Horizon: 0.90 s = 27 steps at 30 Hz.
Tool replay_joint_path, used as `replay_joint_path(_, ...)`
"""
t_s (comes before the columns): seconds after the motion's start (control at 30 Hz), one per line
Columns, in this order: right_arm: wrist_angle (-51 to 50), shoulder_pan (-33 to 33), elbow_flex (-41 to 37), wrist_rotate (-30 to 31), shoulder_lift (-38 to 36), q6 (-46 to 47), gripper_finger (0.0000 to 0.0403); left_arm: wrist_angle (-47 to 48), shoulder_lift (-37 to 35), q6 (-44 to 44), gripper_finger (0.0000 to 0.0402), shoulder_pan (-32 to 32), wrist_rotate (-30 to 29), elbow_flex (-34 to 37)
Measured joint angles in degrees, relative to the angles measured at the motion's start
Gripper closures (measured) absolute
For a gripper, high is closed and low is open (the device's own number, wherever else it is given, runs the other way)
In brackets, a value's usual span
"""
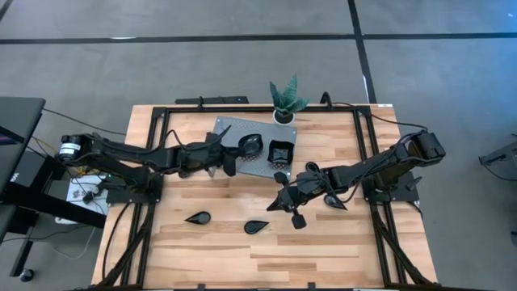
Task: Pick & Place Mini shaped plates
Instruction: Put the drop shaped plate on the shelf
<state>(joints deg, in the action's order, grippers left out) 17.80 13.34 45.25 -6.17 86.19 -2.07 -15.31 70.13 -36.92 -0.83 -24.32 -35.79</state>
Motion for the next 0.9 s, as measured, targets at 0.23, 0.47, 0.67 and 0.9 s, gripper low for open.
replay_joint_path(0.23,-0.2,0.0,0.0,0.0,0.0,0.0,0.0403,-0.2,-0.8,8.2,0.0333,-4.5,8.8,0.1)
replay_joint_path(0.47,4.7,0.0,0.0,1.1,0.0,0.1,0.0403,0.0,-5.5,17.7,0.0332,-14.4,23.1,0.3)
replay_joint_path(0.67,6.9,0.8,0.0,1.7,0.4,2.6,0.0397,0.8,-5.8,16.1,0.0315,-25.3,23.5,3.5)
replay_joint_path(0.9,8.5,3.2,0.0,2.1,0.3,2.6,0.0339,6.2,-5.6,2.1,0.0289,-33.9,19.4,5.6)
